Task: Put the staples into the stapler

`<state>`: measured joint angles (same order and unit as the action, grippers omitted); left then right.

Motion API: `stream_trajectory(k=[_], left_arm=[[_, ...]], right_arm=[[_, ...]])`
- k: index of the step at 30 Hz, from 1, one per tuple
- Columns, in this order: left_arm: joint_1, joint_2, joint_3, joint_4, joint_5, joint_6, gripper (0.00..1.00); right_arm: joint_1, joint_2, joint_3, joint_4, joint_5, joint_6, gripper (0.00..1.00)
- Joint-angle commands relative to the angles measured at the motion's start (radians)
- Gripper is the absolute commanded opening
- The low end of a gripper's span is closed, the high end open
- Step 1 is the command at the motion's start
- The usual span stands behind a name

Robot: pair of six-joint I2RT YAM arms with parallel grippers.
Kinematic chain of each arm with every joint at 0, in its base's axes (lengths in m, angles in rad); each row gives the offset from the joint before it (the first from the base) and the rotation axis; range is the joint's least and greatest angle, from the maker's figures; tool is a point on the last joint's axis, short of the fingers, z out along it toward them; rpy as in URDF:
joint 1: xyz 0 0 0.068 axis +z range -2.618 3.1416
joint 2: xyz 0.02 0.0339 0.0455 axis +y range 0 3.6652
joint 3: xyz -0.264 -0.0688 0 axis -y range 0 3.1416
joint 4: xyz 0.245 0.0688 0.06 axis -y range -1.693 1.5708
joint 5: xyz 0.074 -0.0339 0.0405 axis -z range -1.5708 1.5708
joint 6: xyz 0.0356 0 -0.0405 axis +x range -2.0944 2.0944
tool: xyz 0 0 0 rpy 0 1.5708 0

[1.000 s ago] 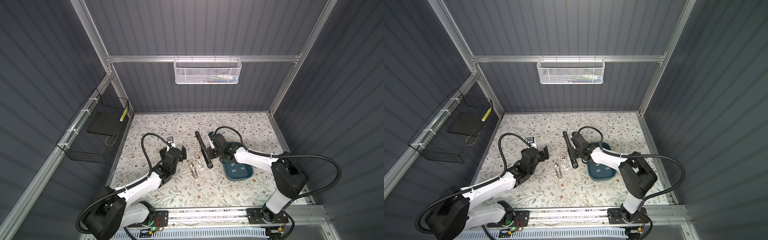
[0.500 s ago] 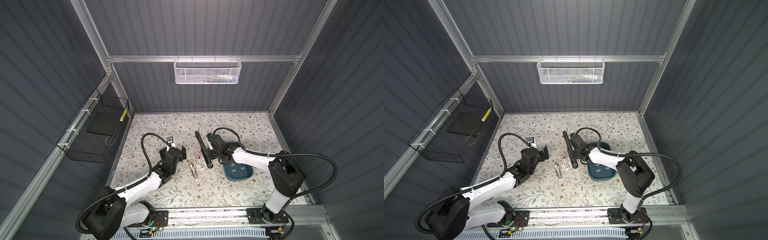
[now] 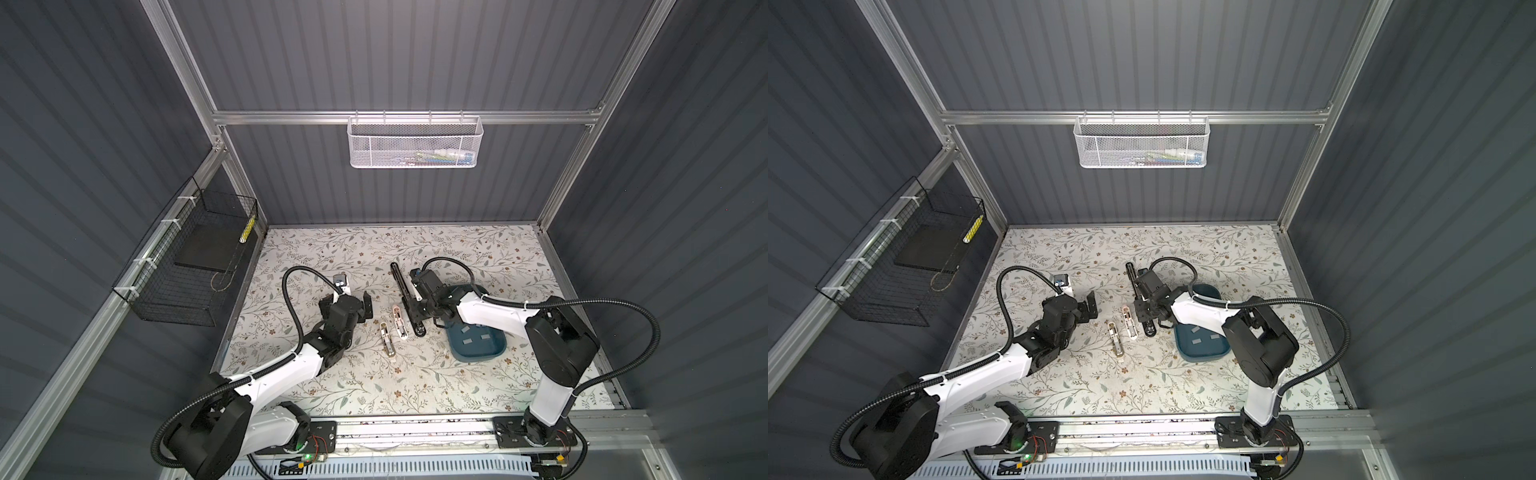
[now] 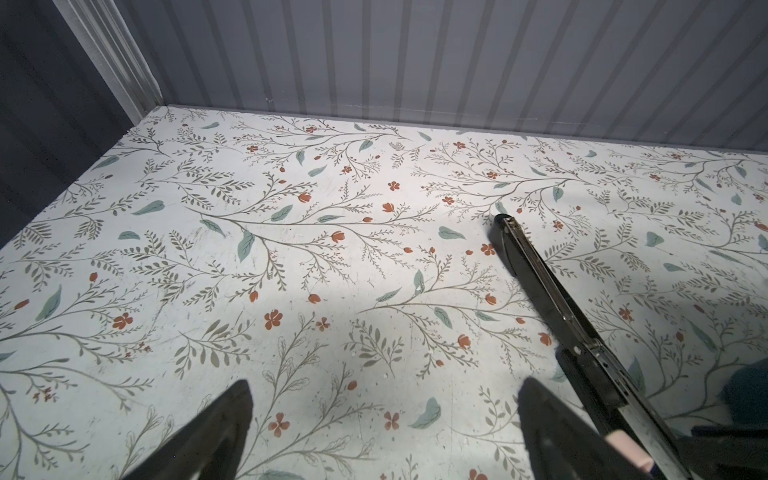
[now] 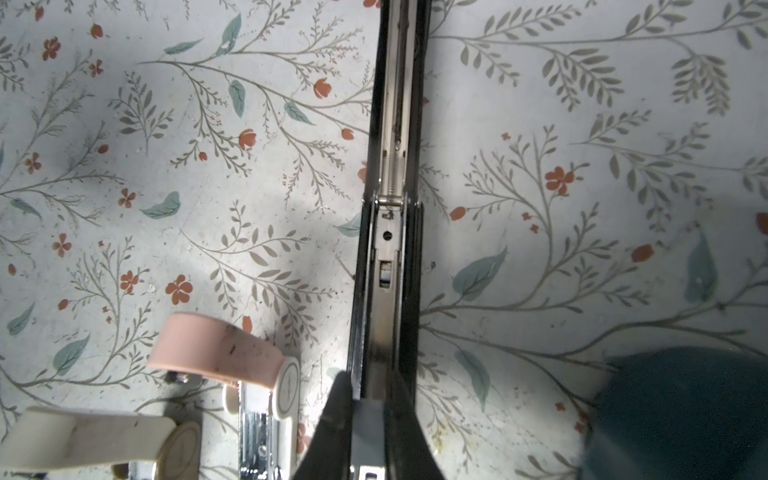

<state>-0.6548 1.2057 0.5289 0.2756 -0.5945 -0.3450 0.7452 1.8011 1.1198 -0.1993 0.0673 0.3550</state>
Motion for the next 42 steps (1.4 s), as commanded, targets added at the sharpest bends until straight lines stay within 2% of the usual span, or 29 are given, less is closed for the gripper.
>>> stream_trajectory(k=[1,25,42], left_arm=[[0.005,-0.028,-0.007,0.005,-0.022,0.014,1.0],[0.005,-0.013,-0.001,0.001,-0.014,0.011,1.0],[0.006,-0.02,-0.002,0.001,-0.025,0.014,1.0]], right_arm=[[0.003,0.01,0.029,-0.027,-0.002,-0.007,0.05],[0.004,0.013,0.014,-0.052,0.032,0.001,0.04],[0.005,-0.027,-0.051,-0.042,0.006,0.025,0.03]])
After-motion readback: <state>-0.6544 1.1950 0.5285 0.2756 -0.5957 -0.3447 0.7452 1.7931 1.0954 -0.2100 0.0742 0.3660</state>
